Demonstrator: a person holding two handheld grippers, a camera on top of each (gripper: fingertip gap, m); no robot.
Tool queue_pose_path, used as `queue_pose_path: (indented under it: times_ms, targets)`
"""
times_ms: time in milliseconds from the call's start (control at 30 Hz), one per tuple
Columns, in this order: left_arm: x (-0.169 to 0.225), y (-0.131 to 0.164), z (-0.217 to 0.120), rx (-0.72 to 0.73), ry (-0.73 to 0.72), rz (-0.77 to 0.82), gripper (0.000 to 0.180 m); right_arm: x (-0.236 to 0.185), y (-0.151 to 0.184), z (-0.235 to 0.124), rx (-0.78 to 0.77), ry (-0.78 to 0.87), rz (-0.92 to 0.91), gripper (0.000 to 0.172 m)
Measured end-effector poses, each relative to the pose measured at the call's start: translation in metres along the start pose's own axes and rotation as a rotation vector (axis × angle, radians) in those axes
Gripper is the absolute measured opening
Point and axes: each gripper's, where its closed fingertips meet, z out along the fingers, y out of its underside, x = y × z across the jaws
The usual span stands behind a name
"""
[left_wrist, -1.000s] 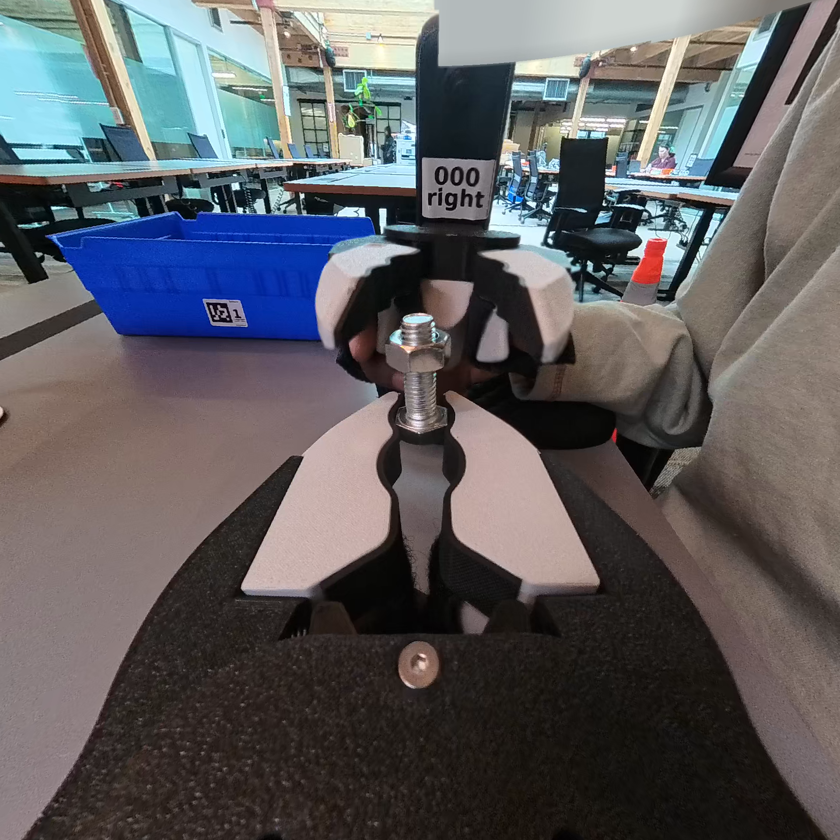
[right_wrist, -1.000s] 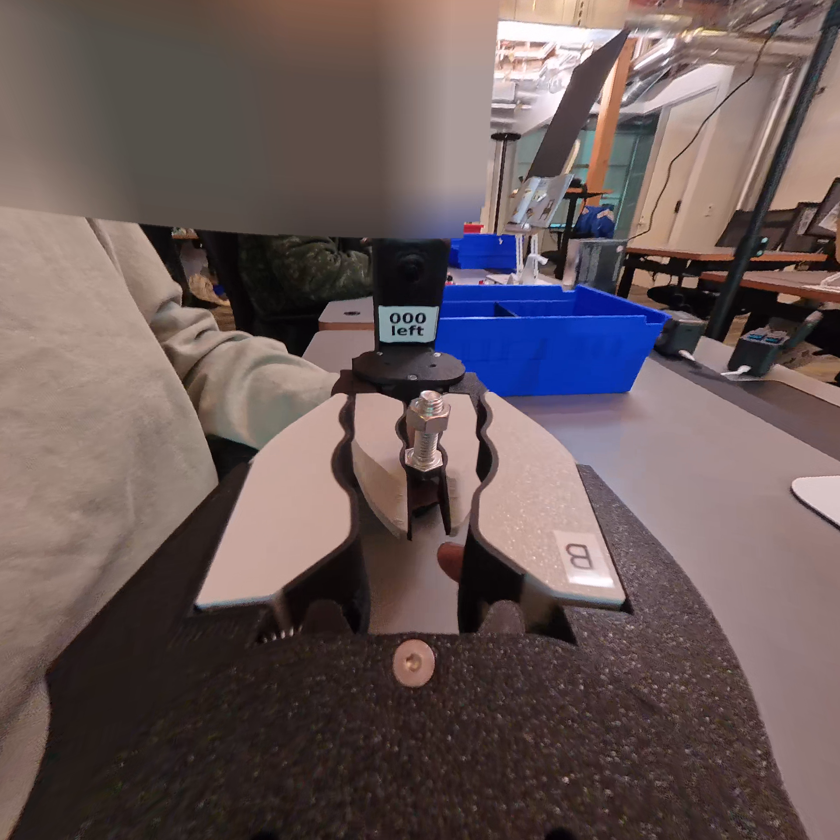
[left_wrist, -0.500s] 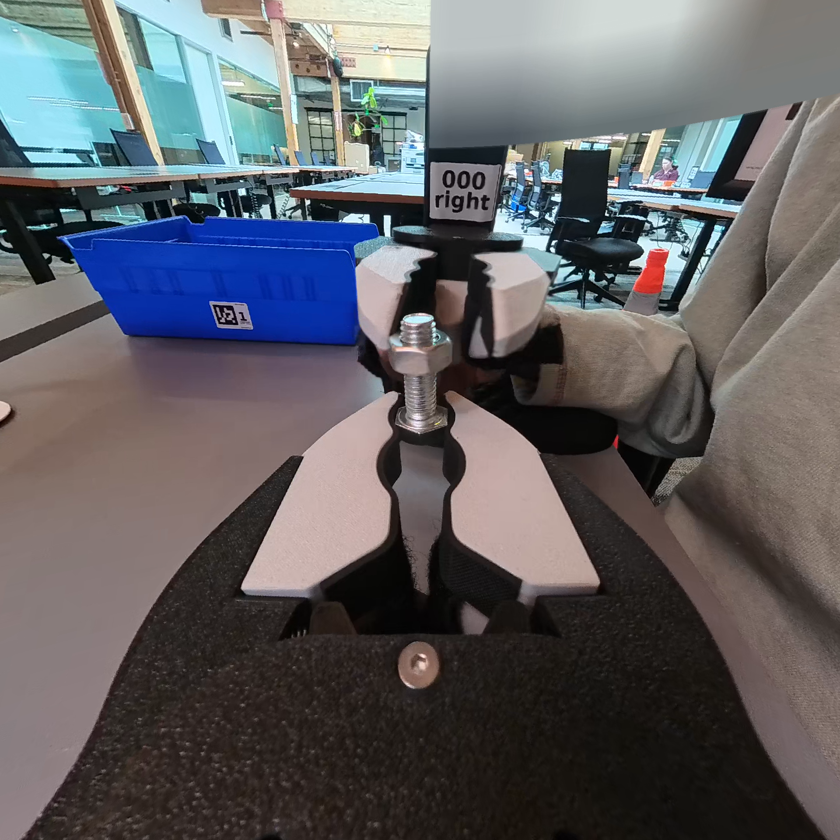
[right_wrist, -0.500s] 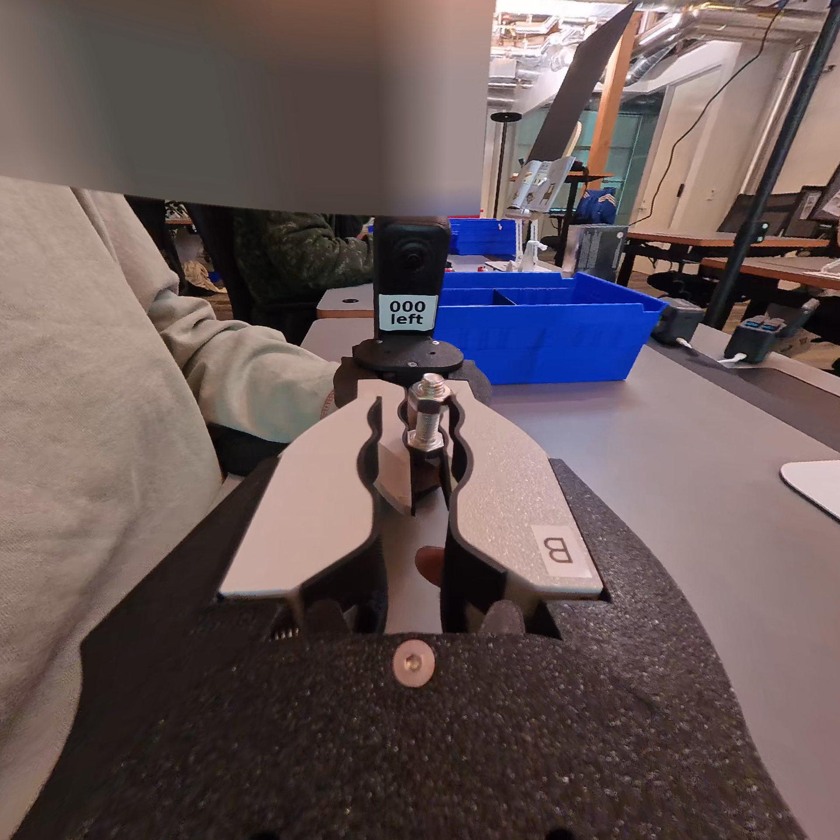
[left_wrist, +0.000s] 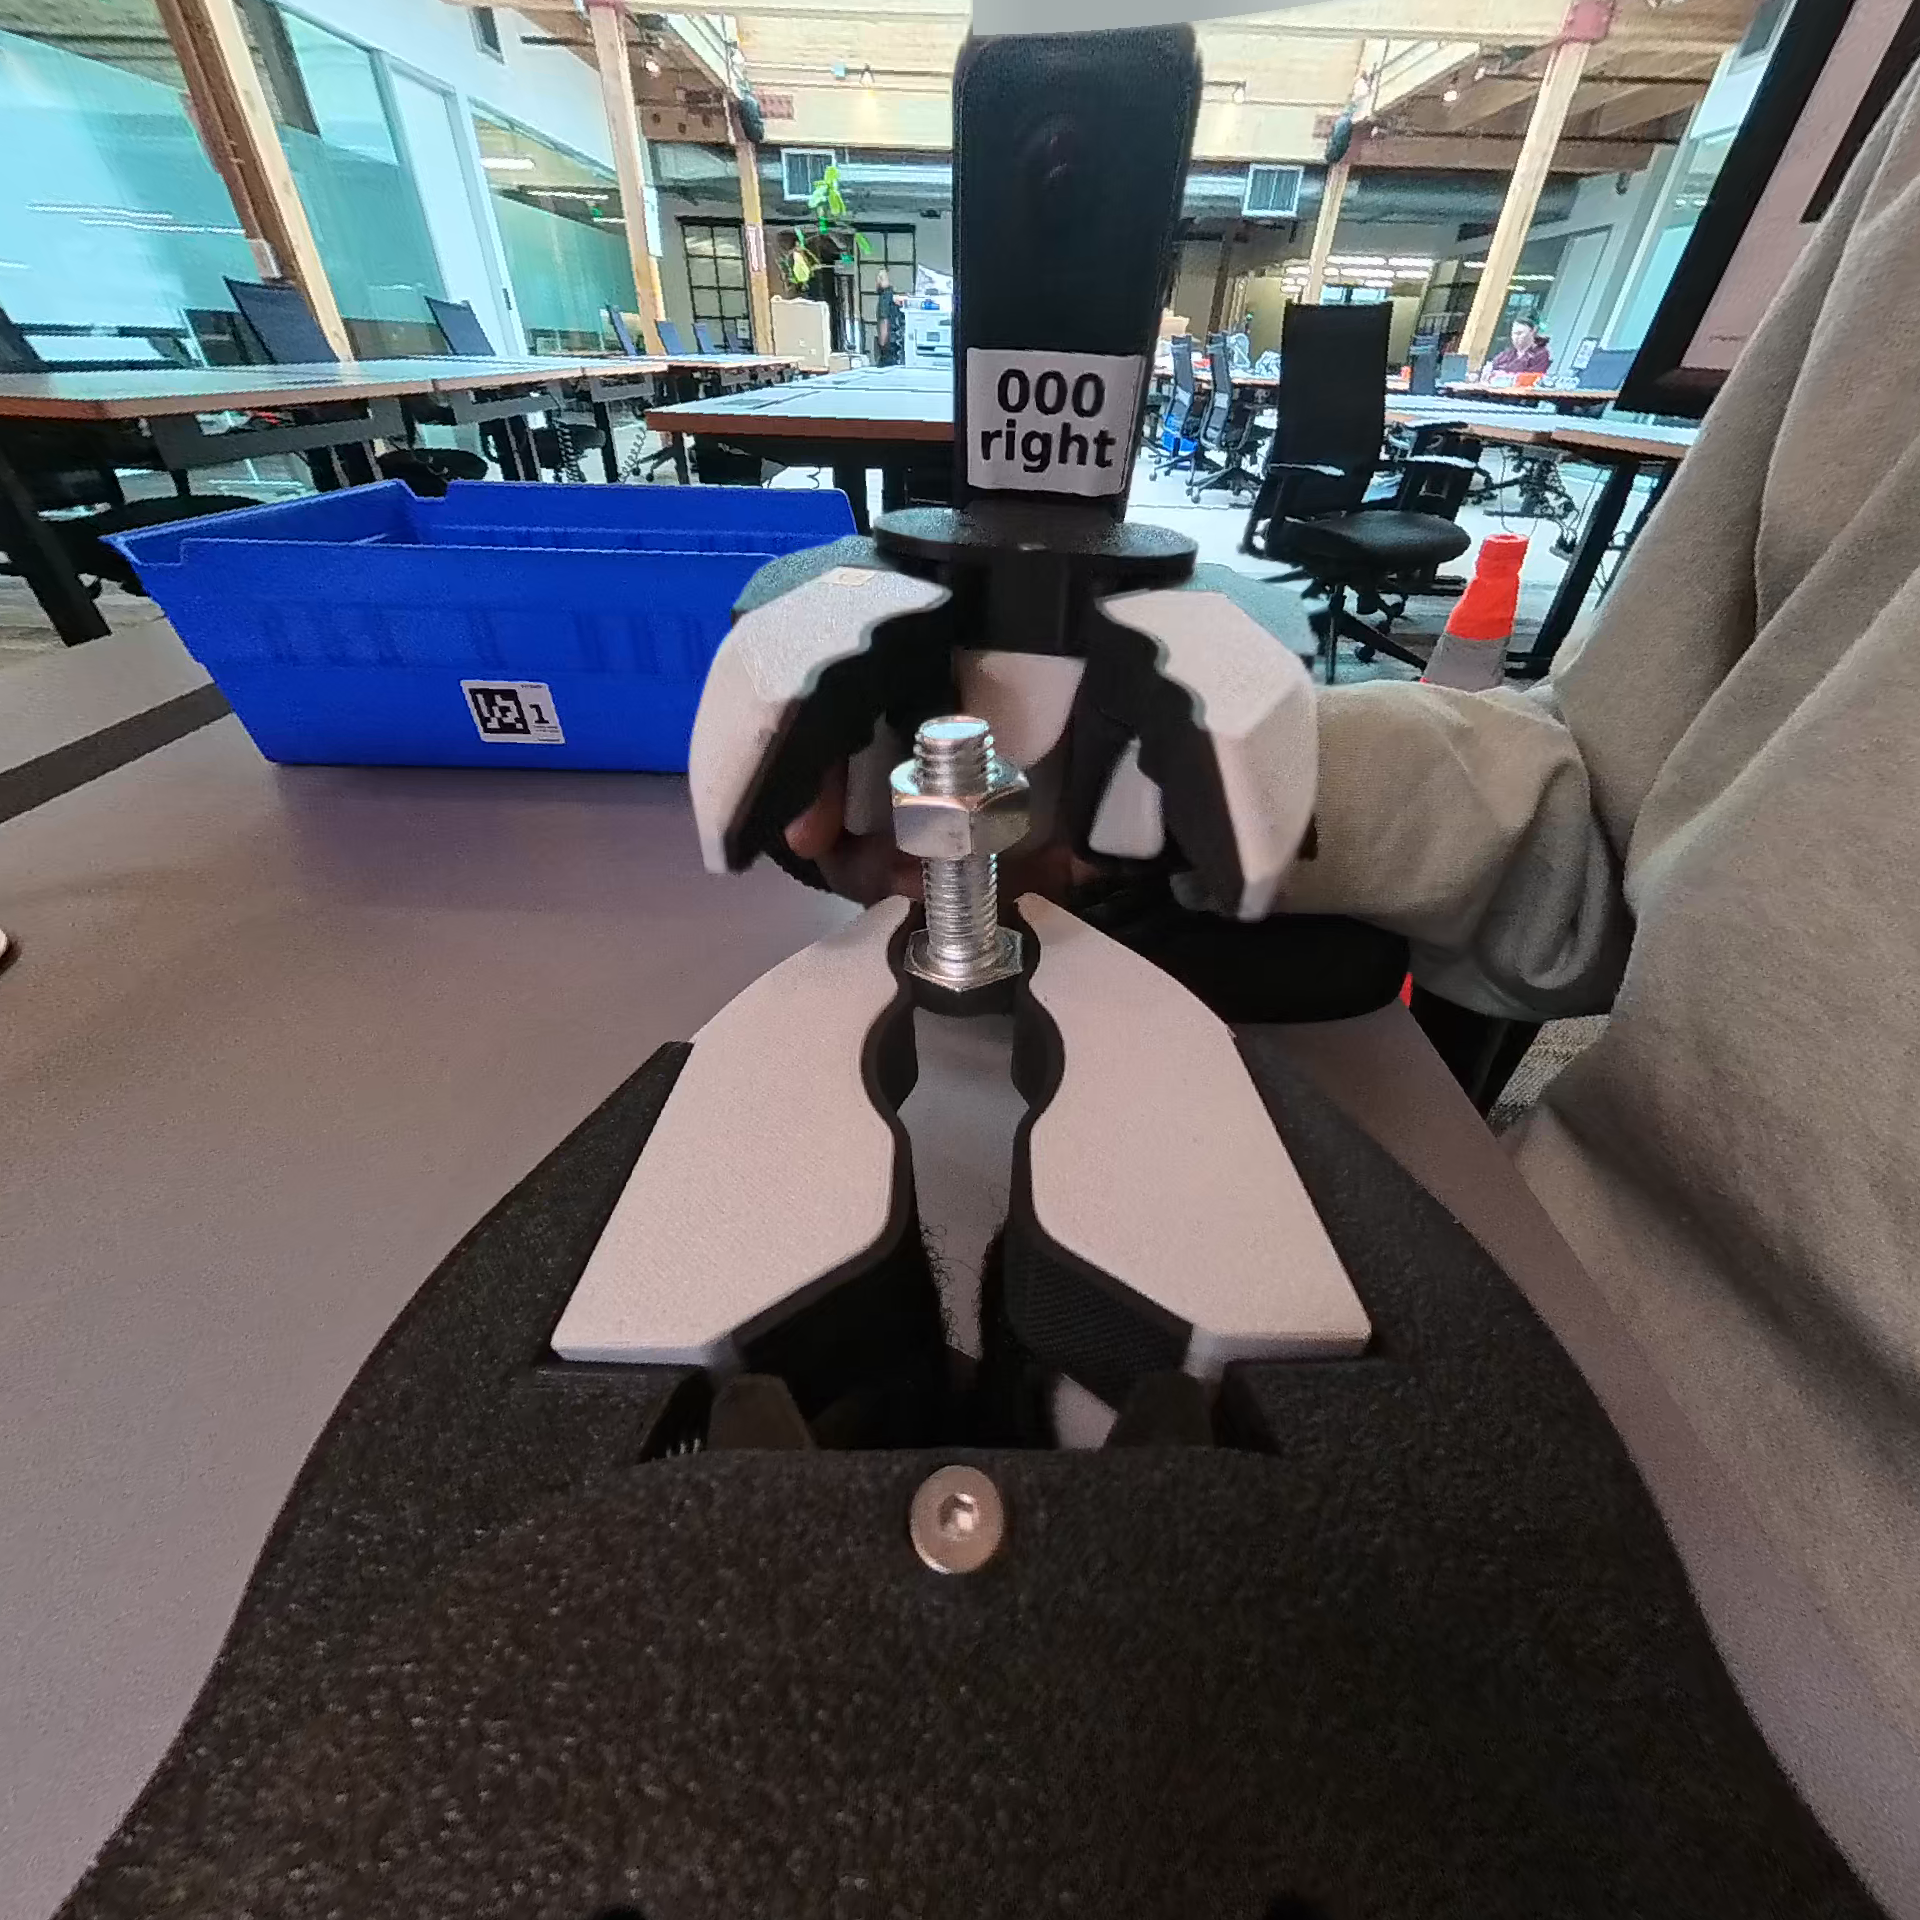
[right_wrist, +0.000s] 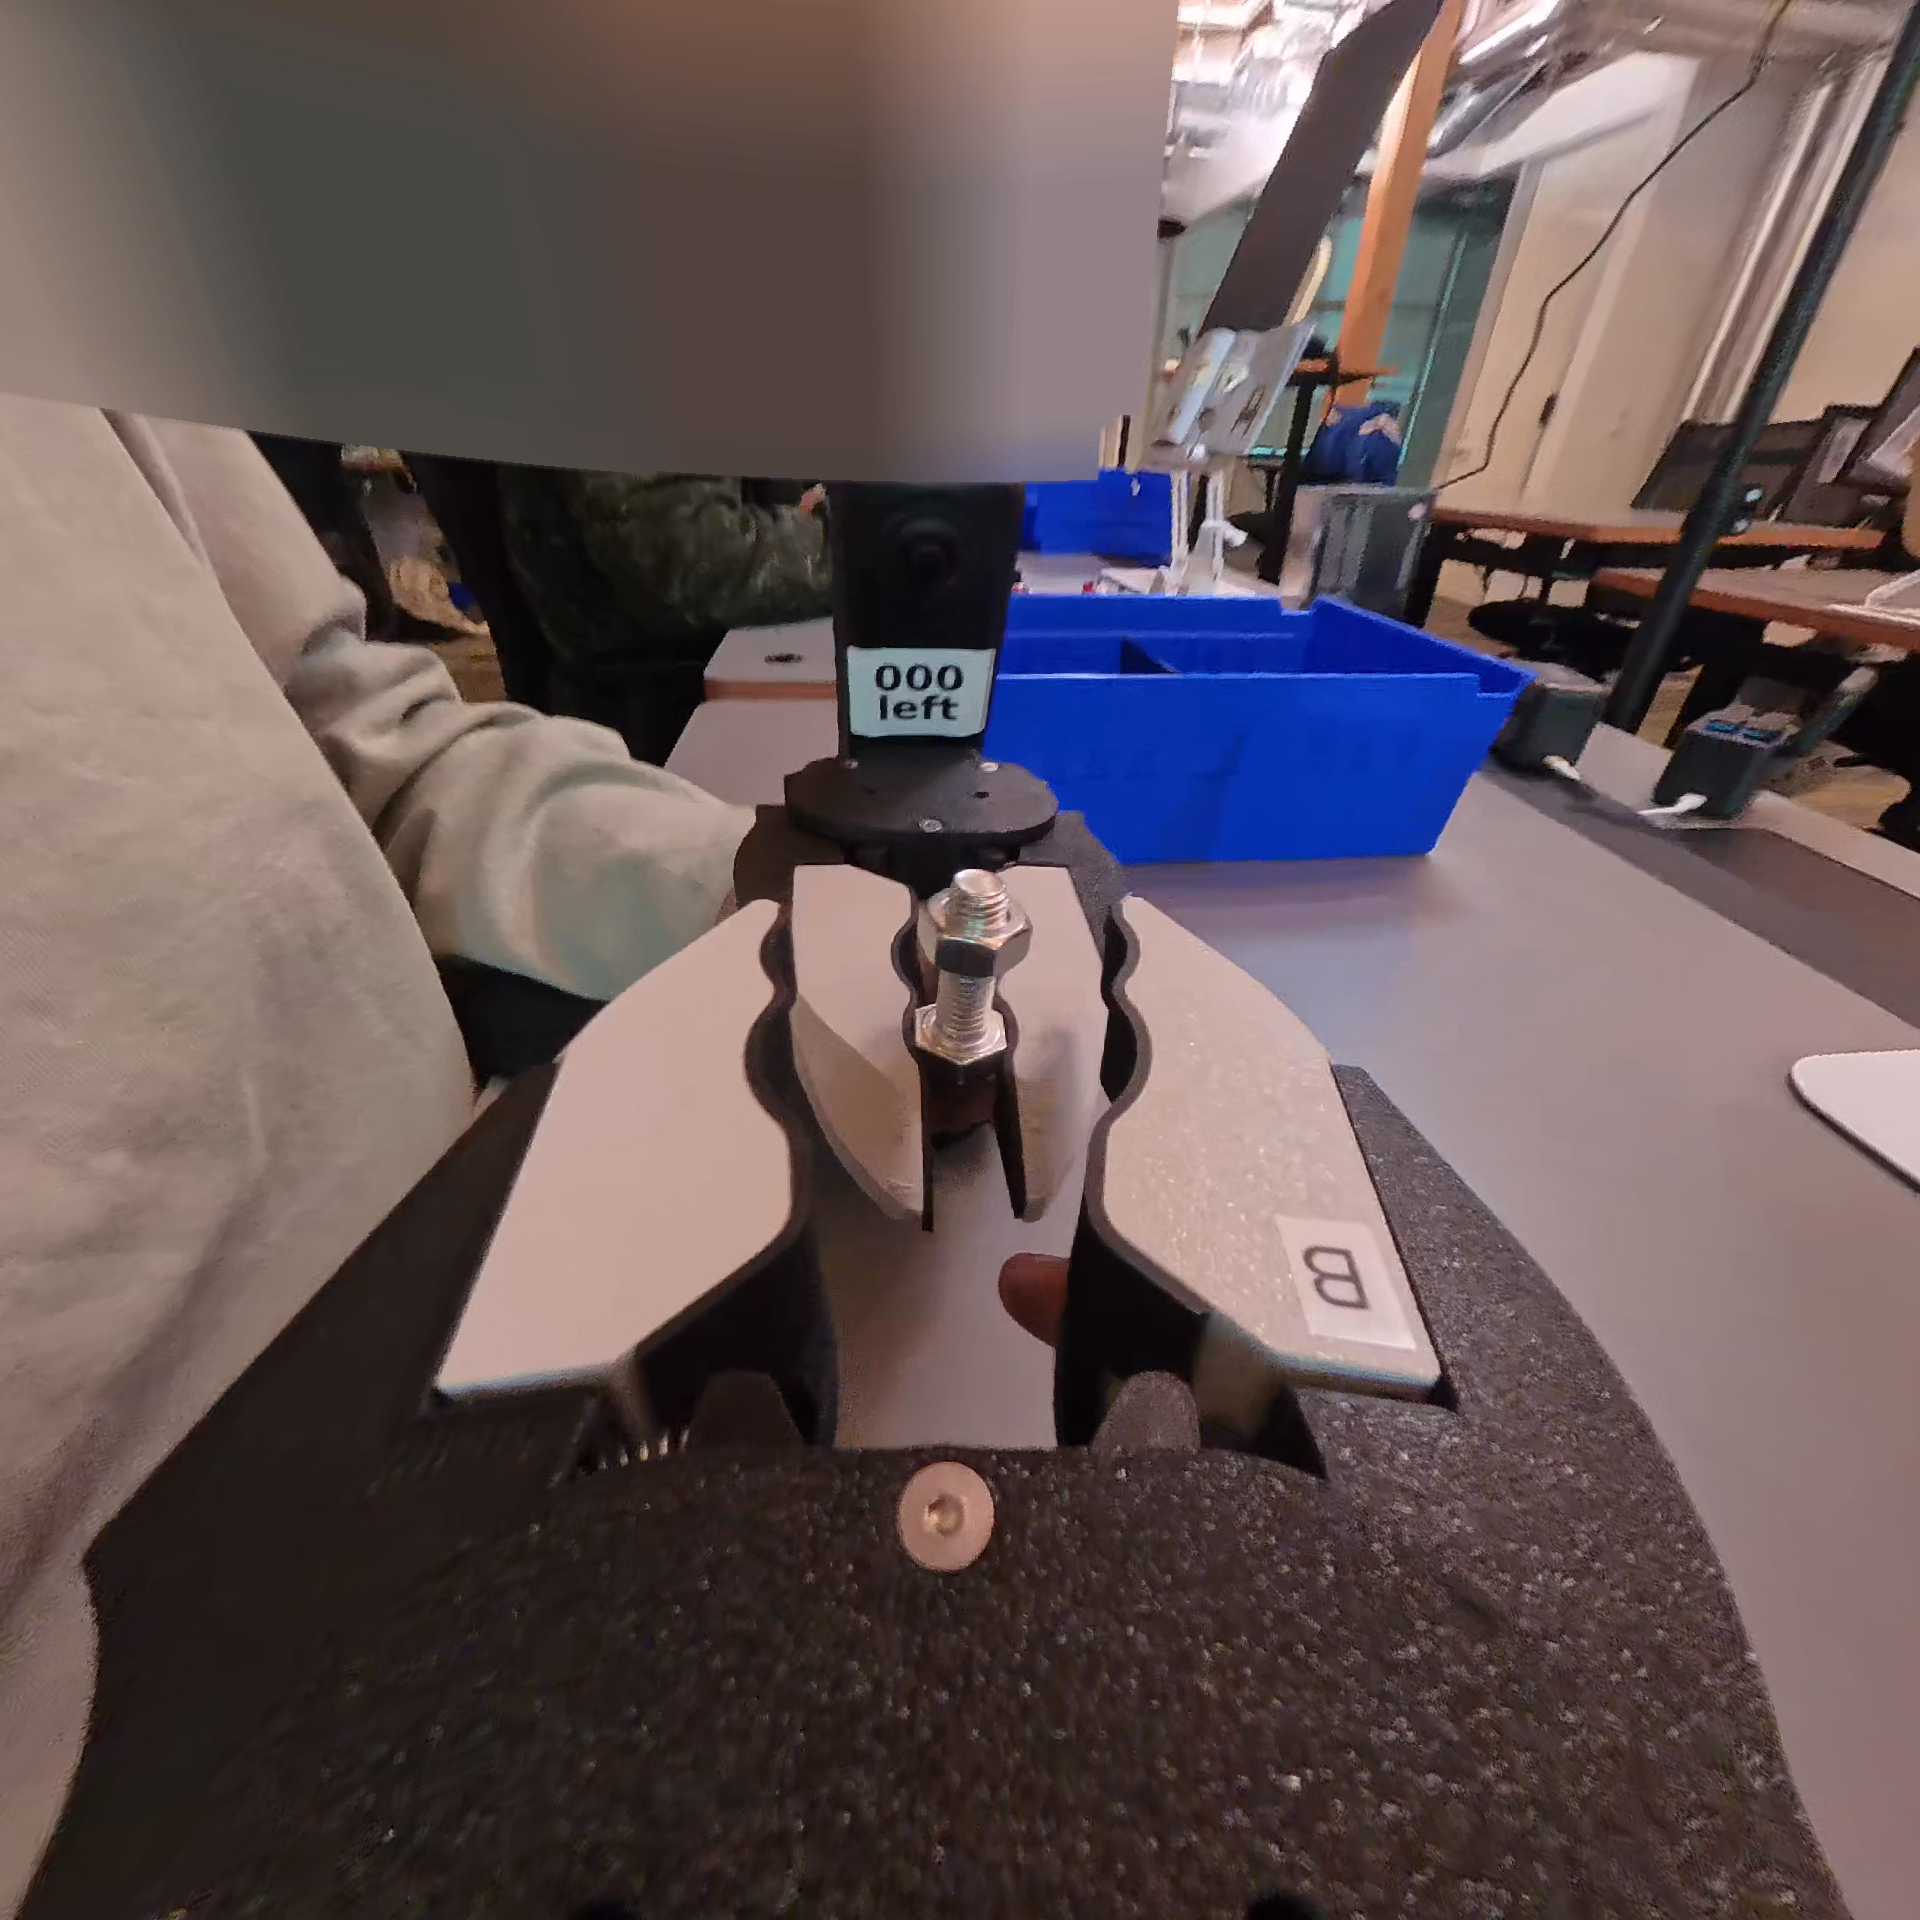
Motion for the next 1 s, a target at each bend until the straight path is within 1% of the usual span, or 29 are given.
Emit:
queue_pose_path:
  times_ms: [167,333,467,567,633,700,833,867,1000]
  targets:
    - [0.0,0.0,0.0,0.001,-0.001,-0.003,0.013,-0.009,0.002,0.005,-0.013,-0.048,-0.018,0.051]
    - [-0.003,-0.003,-0.002,0.022,-0.01,-0.02,0.013,-0.004,-0.003,-0.003,0.017,-0.018,-0.017,0.042]
    - [-0.005,-0.005,-0.004,0.039,-0.016,-0.036,0.013,0.002,-0.007,-0.012,0.04,0.011,-0.014,0.028]
    - [-0.005,-0.004,-0.004,0.038,-0.017,-0.037,0.013,0.001,-0.01,-0.018,0.057,0.003,-0.016,0.009]
    - [-0.005,-0.004,-0.003,0.034,-0.015,-0.032,0.013,0.003,-0.013,-0.02,0.076,0.011,-0.01,0.005]
    - [-0.004,-0.003,-0.003,0.029,-0.013,-0.028,0.013,0.005,-0.014,-0.02,0.09,0.026,-0.005,0.01]
    - [-0.001,-0.001,0.0,0.004,-0.002,-0.006,0.013,0.004,-0.01,-0.01,0.078,0.022,-0.004,0.039]
    - [0.0,0.001,0.001,-0.007,0.001,0.004,0.013,0.002,-0.008,-0.007,0.062,0.013,-0.006,0.042]
    - [0.003,0.003,0.003,-0.029,0.005,0.025,0.013,-0.007,0.001,0.002,0.005,-0.03,-0.029,0.044]
